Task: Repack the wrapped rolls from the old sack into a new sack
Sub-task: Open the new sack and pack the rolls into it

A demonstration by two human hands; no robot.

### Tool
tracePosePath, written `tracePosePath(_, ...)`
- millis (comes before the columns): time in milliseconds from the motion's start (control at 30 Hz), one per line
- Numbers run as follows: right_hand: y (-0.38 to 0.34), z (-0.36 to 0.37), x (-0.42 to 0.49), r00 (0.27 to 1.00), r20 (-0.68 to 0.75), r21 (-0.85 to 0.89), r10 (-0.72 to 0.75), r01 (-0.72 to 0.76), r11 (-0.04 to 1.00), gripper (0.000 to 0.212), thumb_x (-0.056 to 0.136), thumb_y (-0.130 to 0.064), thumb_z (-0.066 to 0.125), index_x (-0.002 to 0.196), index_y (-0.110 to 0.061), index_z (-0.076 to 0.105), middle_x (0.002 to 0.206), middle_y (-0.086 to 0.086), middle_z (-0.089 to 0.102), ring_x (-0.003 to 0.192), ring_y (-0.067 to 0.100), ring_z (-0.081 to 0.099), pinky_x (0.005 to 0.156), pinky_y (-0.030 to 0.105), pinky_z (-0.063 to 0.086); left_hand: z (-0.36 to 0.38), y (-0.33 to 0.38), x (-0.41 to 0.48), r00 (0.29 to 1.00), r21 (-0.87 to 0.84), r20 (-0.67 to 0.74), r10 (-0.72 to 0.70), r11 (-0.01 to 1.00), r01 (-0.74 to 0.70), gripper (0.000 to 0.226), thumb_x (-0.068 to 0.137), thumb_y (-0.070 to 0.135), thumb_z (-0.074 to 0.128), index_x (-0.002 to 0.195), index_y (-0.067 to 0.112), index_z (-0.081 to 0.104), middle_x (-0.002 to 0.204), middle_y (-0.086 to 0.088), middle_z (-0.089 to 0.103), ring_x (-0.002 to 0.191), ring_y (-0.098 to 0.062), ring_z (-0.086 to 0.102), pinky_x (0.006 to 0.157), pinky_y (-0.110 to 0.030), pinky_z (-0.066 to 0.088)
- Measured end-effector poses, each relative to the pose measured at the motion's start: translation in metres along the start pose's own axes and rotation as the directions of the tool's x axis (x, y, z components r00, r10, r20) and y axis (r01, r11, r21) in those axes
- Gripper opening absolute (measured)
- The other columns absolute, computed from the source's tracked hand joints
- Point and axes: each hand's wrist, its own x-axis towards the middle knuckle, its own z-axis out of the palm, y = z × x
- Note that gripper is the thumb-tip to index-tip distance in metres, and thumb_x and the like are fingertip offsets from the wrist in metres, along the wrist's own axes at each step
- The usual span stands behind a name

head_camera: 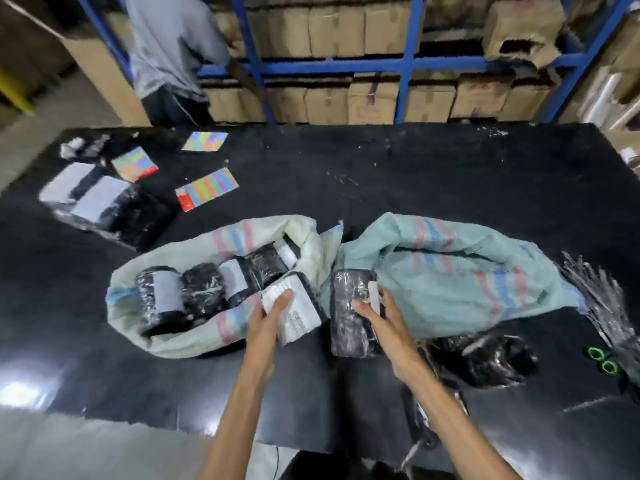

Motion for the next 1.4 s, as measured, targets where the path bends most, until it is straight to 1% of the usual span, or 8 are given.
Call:
tracePosePath(100, -0.002, 0.047, 0.021, 0.992, 0.110, -0.049, 0.057, -0.052, 0.997, 0.040, 0.087, -0.046, 0.074, 0.123, -0.044, 0.055, 0.118, -0.020, 0.066, 0.111, 0.001, 0.061, 0.088, 0.021, 0.046, -0.034, 0.001, 0.008, 0.983, -0.014, -0.184, -0.020, 1.000, 0.018, 0.103, 0.071, 0.070, 0.075, 0.154, 0.025, 0.033, 0.157, 0.019, 0.026, 0.142, -0.006, 0.030, 0.120, -0.043, 0.026)
tracePosePath(200, -0.010, 0.088, 0.046, 0.982, 0.178, -0.088, 0.065, -0.050, 0.995, 0.045, 0.086, -0.043, 0.076, 0.125, -0.044, 0.053, 0.116, -0.027, 0.061, 0.112, -0.003, 0.058, 0.083, 0.015, 0.044, -0.058, 0.006, 0.026, 0.970, -0.016, -0.234, -0.063, 0.998, 0.061, 0.103, 0.078, 0.065, 0.071, 0.158, 0.020, 0.024, 0.157, 0.007, 0.032, 0.142, -0.016, 0.035, 0.116, -0.043, 0.028)
tracePosePath(333, -0.027, 0.128, 0.093, 0.972, 0.219, -0.172, 0.082, -0.044, 0.984, 0.053, 0.081, -0.048, 0.079, 0.127, -0.037, 0.055, 0.117, -0.021, 0.064, 0.114, 0.006, 0.062, 0.092, 0.025, 0.051, -0.072, 0.029, 0.068, 0.951, 0.012, -0.308, -0.036, 0.999, 0.042, 0.075, 0.077, 0.065, 0.074, 0.135, 0.022, 0.053, 0.129, 0.008, 0.061, 0.115, -0.013, 0.057, 0.100, -0.035, 0.042)
tracePosePath(433, -0.043, 0.150, 0.138, 0.971, 0.221, -0.250, 0.096, -0.039, 0.968, 0.066, 0.076, -0.058, 0.079, 0.132, -0.038, 0.052, 0.124, -0.019, 0.063, 0.116, 0.008, 0.061, 0.104, 0.034, 0.049, -0.074, 0.049, 0.105, 0.933, 0.094, -0.357, 0.038, 0.996, -0.005, 0.096, 0.062, 0.081, 0.072, 0.135, 0.021, 0.055, 0.127, 0.004, 0.065, 0.116, -0.015, 0.061, 0.103, -0.039, 0.048)
tracePosePath(733, -0.032, 0.194, 0.242, 0.966, 0.178, -0.473, 0.190, -0.085, 0.877, 0.111, 0.050, -0.085, 0.073, 0.144, -0.033, 0.044, 0.137, -0.006, 0.061, 0.126, 0.021, 0.057, 0.107, 0.044, 0.047, -0.057, 0.062, 0.192, 0.831, 0.420, -0.544, 0.118, 0.895, 0.148, 0.092, 0.090, 0.060, 0.060, 0.153, 0.006, 0.022, 0.144, -0.031, 0.042, 0.131, -0.046, 0.045, 0.105, -0.049, 0.039)
tracePosePath(967, -0.025, 0.201, 0.241, 0.998, 0.036, -0.751, 0.054, -0.009, 0.660, 0.091, 0.081, -0.069, 0.061, 0.153, -0.026, 0.026, 0.149, 0.009, 0.047, 0.137, 0.032, 0.044, 0.108, 0.047, 0.042, -0.038, 0.036, 0.199, 0.856, 0.749, -0.479, 0.196, 0.599, 0.282, 0.083, 0.093, 0.057, 0.055, 0.156, 0.020, 0.017, 0.134, -0.028, 0.040, 0.120, -0.043, 0.045, 0.103, -0.048, 0.039)
tracePosePath(1267, -0.018, 0.214, 0.233, 0.982, 0.161, -0.702, 0.100, 0.043, 0.711, 0.095, 0.090, -0.074, 0.044, 0.161, -0.021, 0.008, 0.162, 0.011, 0.031, 0.146, 0.031, 0.034, 0.115, 0.045, 0.034, -0.051, 0.030, 0.186, 0.803, 0.774, -0.529, 0.274, 0.543, 0.325, 0.082, 0.096, 0.059, 0.044, 0.157, 0.015, 0.014, 0.124, -0.029, 0.046, 0.108, -0.037, 0.039, 0.095, -0.045, 0.033)
tracePosePath(1400, -0.014, 0.222, 0.221, 0.976, 0.197, -0.767, 0.091, 0.096, 0.634, 0.095, 0.092, -0.077, 0.033, 0.161, -0.022, 0.001, 0.165, 0.015, 0.020, 0.151, 0.035, 0.019, 0.117, 0.051, 0.026, -0.074, 0.028, 0.185, 0.788, 0.754, -0.542, 0.291, 0.582, 0.304, 0.083, 0.096, 0.064, 0.038, 0.160, 0.018, 0.012, 0.147, -0.033, 0.022, 0.120, -0.044, 0.034, 0.103, -0.051, 0.033)
